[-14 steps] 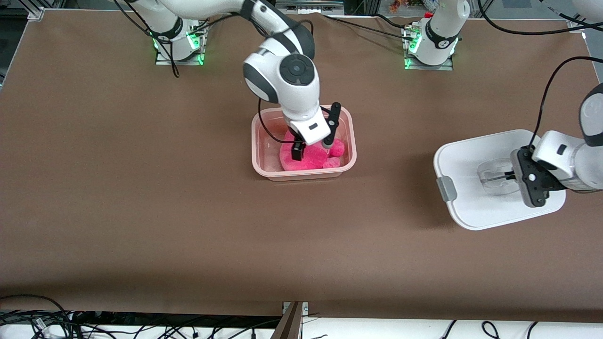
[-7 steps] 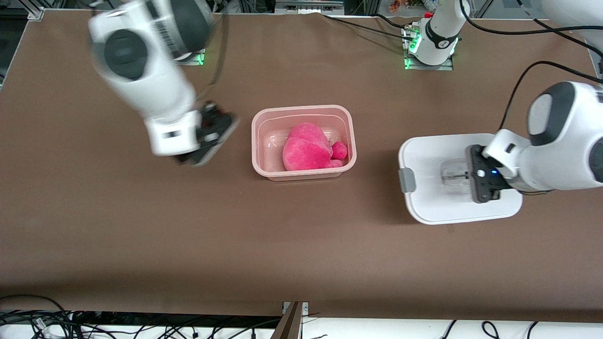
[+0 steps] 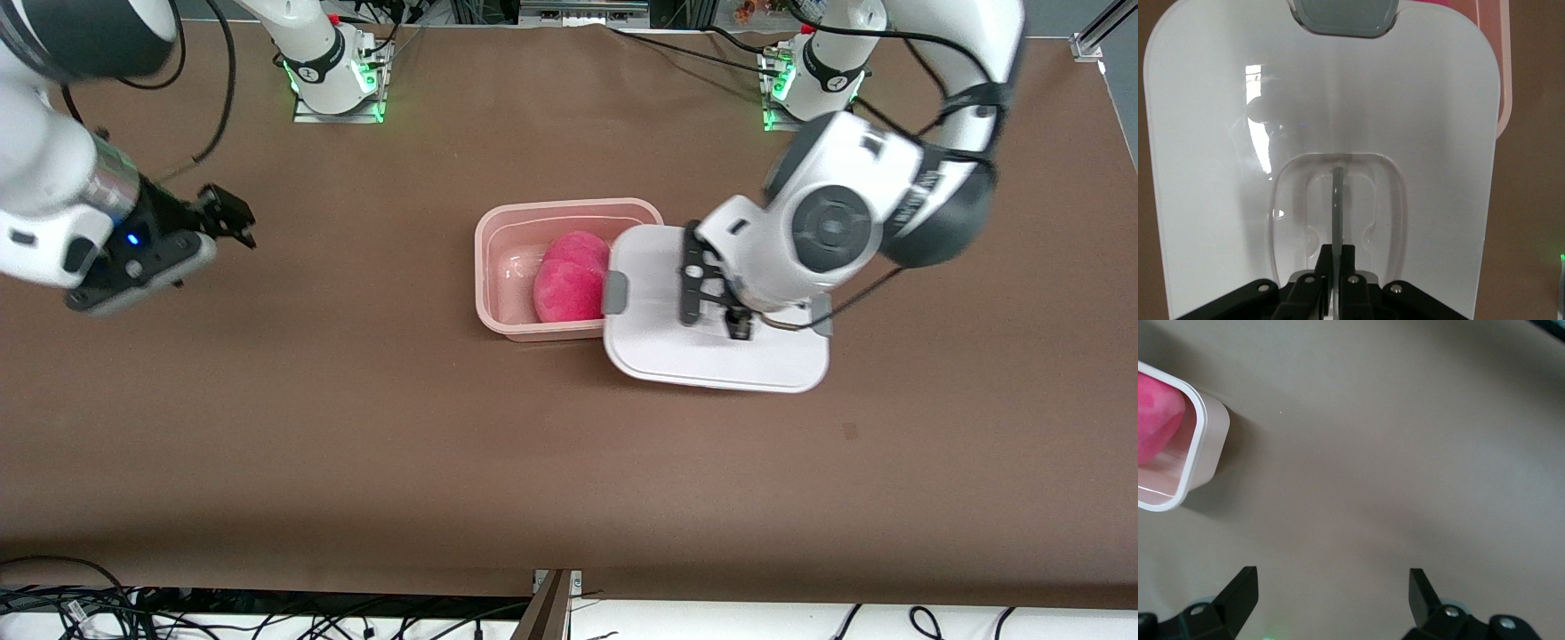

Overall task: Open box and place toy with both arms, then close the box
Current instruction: 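Lower the lid onto the box with the left gripper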

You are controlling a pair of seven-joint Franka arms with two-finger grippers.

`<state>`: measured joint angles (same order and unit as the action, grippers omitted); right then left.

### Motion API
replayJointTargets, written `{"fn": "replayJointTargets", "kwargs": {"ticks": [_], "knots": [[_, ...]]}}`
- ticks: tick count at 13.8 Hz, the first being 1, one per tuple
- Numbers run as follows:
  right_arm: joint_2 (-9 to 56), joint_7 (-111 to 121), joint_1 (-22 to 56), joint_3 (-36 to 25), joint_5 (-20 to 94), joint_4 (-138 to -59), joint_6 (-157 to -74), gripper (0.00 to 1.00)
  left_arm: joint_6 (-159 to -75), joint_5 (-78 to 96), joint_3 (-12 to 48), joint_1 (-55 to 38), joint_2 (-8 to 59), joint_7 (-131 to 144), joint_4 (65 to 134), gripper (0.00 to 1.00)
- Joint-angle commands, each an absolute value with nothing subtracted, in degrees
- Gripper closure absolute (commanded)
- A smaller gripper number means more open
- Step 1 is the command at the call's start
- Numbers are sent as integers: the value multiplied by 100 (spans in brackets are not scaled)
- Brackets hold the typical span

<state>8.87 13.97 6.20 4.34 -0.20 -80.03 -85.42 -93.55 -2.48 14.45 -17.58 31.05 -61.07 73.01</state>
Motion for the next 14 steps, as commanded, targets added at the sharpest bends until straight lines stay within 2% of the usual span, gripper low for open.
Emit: {"fn": "replayJointTargets", "kwargs": {"ticks": [1,3,8,10,14], "knots": [[-183,425,668,203,132,-9209,-8605,0,-9466,-167,1362,-2388,3225,-5277,7216,100],[-264,-102,668,123,132,-9273,-8439,0,-9483,-167,1362,-2775,3348,-4643,7164,100],[-132,-255,650,-114,105,-9220,-8463,0,-10238,-185,1354,-3374,3647,-3632,7137,100],[-88,-89,624,-228,62,-8932,-8351,0,-10301,-228,1319,-3515,3709,-3542,7137,100],[-88,-123,624,-272,61,-8868,-8235,0,-10301,-263,1318,-3568,3735,-3333,7189,100]]}}
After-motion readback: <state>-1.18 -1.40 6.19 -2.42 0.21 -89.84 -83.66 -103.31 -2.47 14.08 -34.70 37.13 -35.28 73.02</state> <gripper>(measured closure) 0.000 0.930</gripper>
